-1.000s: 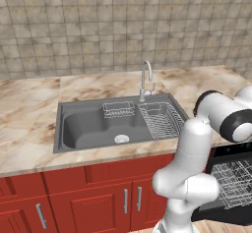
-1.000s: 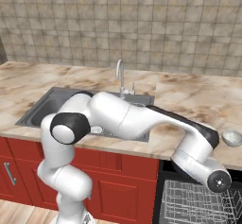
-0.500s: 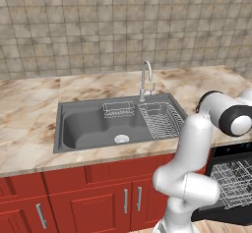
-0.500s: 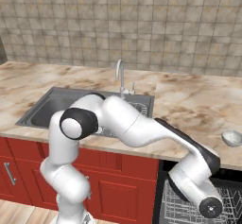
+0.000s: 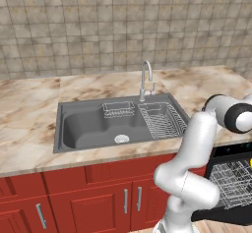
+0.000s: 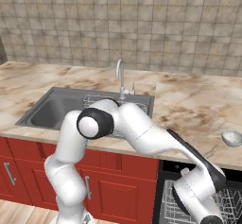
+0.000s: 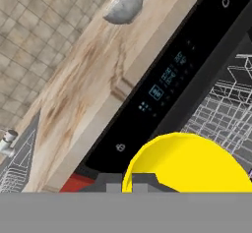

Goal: Pick up the cup and bowl from the counter, place them in the dishwasher, and close the dishwasher door.

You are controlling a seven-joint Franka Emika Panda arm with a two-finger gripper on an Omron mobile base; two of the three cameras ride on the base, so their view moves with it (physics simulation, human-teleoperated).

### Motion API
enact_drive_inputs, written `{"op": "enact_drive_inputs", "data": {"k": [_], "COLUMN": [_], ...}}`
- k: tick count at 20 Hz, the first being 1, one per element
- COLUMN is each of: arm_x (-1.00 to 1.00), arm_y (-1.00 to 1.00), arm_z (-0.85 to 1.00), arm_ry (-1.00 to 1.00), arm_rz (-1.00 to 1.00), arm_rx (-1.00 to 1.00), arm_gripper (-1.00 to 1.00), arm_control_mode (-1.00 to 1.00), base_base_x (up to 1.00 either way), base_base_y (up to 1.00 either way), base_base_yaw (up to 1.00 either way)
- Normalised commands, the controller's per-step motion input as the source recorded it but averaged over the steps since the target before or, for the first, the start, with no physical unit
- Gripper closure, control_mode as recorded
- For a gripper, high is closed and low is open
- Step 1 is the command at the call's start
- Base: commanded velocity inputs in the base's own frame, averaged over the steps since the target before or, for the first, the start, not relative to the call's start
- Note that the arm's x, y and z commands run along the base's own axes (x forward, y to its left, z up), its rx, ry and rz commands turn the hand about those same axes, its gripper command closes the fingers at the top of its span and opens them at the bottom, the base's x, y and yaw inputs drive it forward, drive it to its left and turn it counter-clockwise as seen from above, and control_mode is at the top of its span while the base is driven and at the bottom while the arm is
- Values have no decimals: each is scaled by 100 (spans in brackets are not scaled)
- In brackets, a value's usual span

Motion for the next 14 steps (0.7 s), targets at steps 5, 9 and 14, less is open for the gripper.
{"op": "enact_drive_inputs", "data": {"k": [5, 9, 14], "arm_x": [5, 18, 32], "arm_y": [-24, -31, -33], "arm_z": [-49, -45, -45], "arm_ry": [0, 0, 1], "arm_rz": [0, 0, 0], "arm_rx": [8, 4, 1], "arm_gripper": [100, 100, 100], "arm_control_mode": [-100, -100, -100], "base_base_x": [0, 0, 0], "base_base_y": [0, 0, 0], "base_base_yaw": [0, 0, 0]}}
